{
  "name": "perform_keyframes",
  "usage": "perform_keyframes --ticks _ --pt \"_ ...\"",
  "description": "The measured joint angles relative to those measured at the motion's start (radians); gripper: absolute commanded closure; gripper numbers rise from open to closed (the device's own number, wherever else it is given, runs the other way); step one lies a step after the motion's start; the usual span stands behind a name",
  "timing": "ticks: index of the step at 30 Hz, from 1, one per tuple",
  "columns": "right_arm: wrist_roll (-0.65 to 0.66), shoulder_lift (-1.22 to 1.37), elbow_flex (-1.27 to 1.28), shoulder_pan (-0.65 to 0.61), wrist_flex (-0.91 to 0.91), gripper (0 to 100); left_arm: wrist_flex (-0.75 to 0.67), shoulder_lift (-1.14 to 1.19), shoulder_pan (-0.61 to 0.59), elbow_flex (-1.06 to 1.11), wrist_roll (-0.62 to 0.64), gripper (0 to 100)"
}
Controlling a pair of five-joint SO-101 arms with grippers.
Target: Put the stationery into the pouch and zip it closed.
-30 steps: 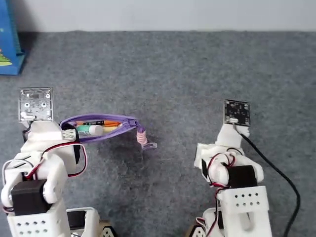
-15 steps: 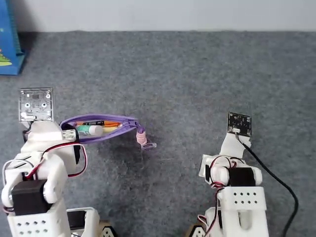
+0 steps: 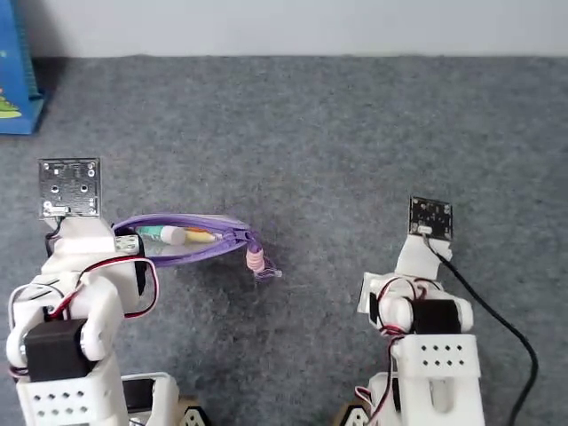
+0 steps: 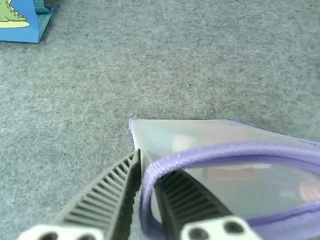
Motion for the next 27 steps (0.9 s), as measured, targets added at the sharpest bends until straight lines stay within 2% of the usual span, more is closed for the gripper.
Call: perform_keyframes --ticks 10,23,27 --pt "-0.026 0.241 -0.295 -0.051 0.207 78.6 0.000 0.000 0.000 0.009 0.000 99" --pt "-0.026 0.264 -0.308 -0.051 0.222 78.6 0.023 0.015 0.003 -0.183 0.000 99" --pt "-0.029 0.264 -0.292 -0.052 0.222 78.6 0.023 0.015 0.072 -0.206 0.000 99"
